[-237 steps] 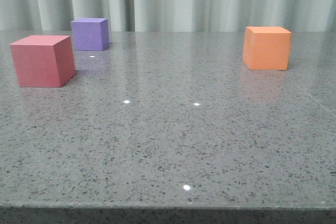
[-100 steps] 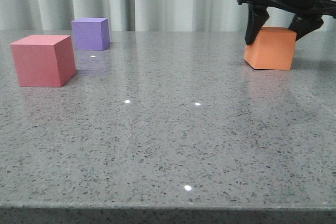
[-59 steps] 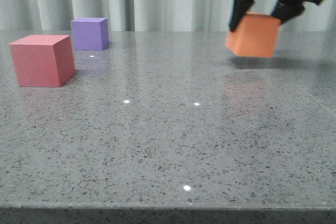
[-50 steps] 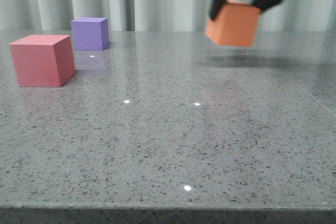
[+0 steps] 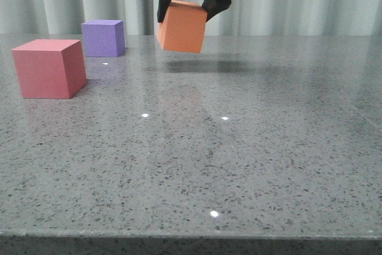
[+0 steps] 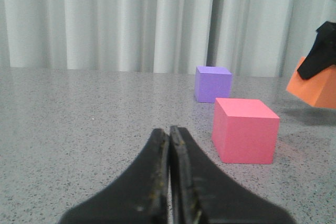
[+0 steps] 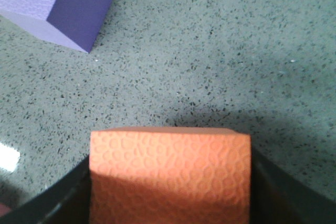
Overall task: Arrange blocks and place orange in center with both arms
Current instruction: 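Lift the orange cube and carry it toward the table's middle, then set the orange cube down, open the right gripper and withdraw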
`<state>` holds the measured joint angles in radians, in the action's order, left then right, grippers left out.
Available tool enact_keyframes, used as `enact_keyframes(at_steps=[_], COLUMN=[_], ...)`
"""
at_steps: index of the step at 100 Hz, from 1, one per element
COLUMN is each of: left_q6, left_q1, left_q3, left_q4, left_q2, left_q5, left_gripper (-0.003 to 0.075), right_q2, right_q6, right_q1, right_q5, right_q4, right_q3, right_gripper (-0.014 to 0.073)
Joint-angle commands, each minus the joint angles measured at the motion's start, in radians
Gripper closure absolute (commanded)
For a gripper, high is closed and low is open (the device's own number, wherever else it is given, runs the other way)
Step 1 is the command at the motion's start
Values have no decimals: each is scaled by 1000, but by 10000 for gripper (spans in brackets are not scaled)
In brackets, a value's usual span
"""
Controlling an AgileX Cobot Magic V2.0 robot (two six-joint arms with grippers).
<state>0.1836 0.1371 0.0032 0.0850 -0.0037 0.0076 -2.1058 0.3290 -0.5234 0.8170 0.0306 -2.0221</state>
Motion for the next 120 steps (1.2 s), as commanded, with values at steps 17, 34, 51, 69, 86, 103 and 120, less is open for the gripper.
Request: enact_keyframes(at_steps=[17,34,51,69,86,103,120], left_q6=[4,4,4,4,4,4,4], left_q1=[-4,-4,-4,-4,-4,-4,-4], left_q3=[41,41,41,41,41,41,41], left_q4=[-1,-1,-1,-1,-1,-1,-1], left_q2=[-33,-33,-33,-33,-33,-33,-33], left_q5=[-79,-79,-79,-79,-79,-79,-79], left_gripper=[741,741,741,741,741,741,741], right_q2=[22,19,19,19,31,91,160], right_q6=[90,90,90,90,84,13,-40], right_q1=[-32,-32,-32,-36,-36,-28,23], right_q5=[28,51,51,55,98,138,178], right_q4=[-147,-147,-147,-147,-153,-171,-170], right_q3=[-88,-88,-88,-93,-106,-110,-110], right_gripper=[218,165,15,-61,-60,-60,-60])
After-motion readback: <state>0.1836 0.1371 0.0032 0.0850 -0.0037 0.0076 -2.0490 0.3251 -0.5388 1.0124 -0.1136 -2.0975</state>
